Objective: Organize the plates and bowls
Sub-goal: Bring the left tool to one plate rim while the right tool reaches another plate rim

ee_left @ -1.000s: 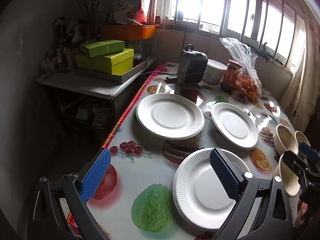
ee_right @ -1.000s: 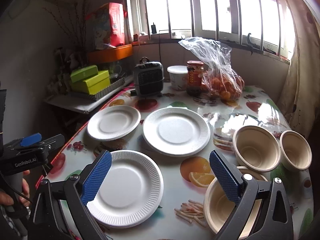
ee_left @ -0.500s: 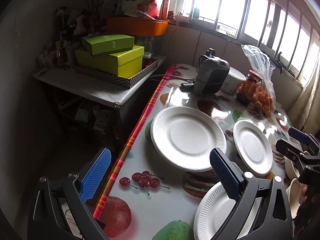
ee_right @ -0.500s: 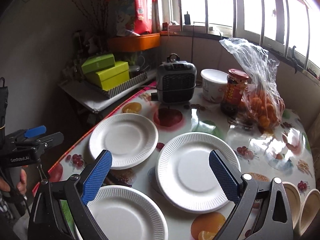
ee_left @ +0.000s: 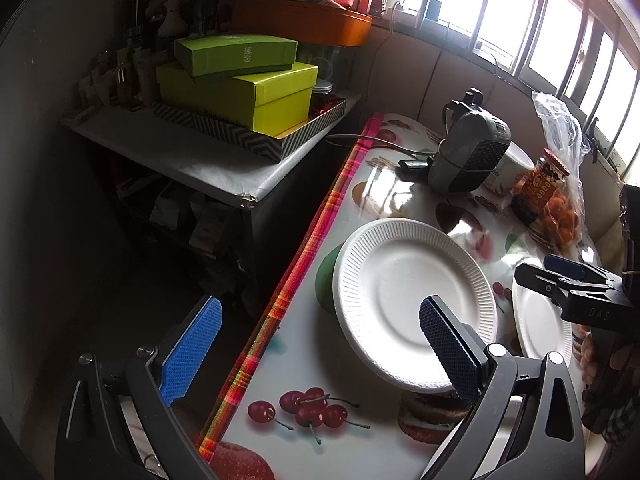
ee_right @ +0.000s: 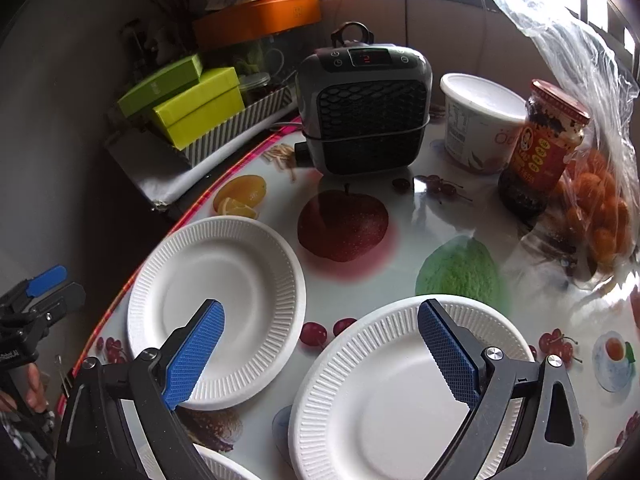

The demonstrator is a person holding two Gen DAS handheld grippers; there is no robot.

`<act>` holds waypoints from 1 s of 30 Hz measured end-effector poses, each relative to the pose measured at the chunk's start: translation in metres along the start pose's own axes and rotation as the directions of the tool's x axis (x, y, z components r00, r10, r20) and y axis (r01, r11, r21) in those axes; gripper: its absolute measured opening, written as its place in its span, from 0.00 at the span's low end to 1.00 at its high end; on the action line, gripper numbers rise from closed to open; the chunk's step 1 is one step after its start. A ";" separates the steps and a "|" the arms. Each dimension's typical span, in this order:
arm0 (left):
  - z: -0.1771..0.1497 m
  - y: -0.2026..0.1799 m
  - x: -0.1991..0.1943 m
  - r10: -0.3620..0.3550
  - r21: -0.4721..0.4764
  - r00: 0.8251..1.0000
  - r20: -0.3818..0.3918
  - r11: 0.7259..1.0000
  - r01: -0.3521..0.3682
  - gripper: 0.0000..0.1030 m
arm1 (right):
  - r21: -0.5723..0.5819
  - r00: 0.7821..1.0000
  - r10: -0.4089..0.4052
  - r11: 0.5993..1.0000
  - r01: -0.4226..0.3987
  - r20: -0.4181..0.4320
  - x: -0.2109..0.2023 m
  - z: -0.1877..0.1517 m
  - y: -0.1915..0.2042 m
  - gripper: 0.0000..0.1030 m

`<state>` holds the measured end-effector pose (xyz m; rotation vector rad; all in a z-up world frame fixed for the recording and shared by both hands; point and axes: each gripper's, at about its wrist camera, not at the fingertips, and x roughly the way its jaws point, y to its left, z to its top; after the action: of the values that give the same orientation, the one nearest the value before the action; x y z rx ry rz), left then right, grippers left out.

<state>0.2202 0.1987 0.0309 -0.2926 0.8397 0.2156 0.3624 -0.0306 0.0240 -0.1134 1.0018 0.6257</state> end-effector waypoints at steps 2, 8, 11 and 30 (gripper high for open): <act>0.002 0.000 0.006 -0.007 -0.014 1.000 -0.010 1.000 0.007 0.94 | 0.009 1.000 0.017 1.000 -0.017 -0.016 0.010 0.004 -0.001 0.94; 0.002 -0.005 0.025 -0.037 -0.028 0.998 -0.052 0.999 0.036 0.89 | -0.028 0.997 0.021 0.999 -0.023 -0.081 0.037 0.010 0.006 0.82; 0.002 -0.006 0.030 -0.041 -0.023 0.997 -0.060 0.999 0.039 0.86 | -0.042 0.994 0.033 0.998 -0.037 -0.100 0.045 0.010 0.009 0.76; 0.001 -0.003 0.046 -0.050 -0.062 0.993 -0.108 0.997 0.044 0.62 | -0.019 0.991 0.058 0.998 -0.061 -0.124 0.060 0.012 0.005 0.53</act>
<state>0.2518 0.1991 -0.0033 -0.3825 0.9351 0.1820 0.3916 0.0044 -0.0173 -0.1447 1.1209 0.6912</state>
